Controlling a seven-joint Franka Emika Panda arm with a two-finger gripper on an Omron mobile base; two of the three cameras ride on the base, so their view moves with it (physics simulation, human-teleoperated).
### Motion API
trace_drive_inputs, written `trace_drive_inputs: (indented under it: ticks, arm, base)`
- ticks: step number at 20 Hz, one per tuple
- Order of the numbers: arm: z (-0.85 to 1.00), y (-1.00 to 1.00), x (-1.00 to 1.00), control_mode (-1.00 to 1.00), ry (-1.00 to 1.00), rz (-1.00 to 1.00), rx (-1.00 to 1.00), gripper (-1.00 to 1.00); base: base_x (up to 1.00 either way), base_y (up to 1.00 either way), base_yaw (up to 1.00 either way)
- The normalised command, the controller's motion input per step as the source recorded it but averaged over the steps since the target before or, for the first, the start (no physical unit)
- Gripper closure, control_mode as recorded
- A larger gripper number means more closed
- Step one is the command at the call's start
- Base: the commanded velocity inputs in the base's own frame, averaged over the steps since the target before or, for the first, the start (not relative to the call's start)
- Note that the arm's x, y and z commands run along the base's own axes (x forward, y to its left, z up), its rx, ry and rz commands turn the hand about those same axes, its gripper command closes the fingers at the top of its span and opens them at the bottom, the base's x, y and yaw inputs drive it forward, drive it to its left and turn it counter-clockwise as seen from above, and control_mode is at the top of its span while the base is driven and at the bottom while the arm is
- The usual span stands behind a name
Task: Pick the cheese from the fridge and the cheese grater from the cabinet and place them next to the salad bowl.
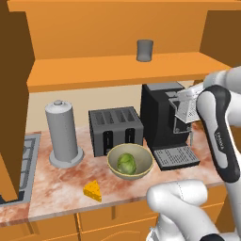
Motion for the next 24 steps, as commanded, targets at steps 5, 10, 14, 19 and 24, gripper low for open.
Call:
trace_drive_inputs:
  ticks: [5, 10, 14, 19, 24]
  arm:
    - [-0.58, 0.0, -0.01, -1.0, 0.01, 0.0, -0.01, 1.0]
    - [-0.52, 0.37, 0.0, -1.0, 0.02, 0.0, 0.0, 1.0]
    - [-0.43, 0.6, 0.0, -1.0, 0.0, 0.0, 0.0, 1.0]
    - [-0.23, 0.49, 0.0, -1.0, 0.05, 0.0, 0.0, 1.0]
    - [-0.17, 0.62, 0.0, -1.0, 0.03, 0.0, 0.0, 1.0]
  base:
    - [0.0, 0.0, 0.0]
    - [0.0, 0.0, 0.0]
    - [0.0, 0.0, 0.0]
    - [0.0, 0.0, 0.0]
    - [0.0, 0.0, 0.0]
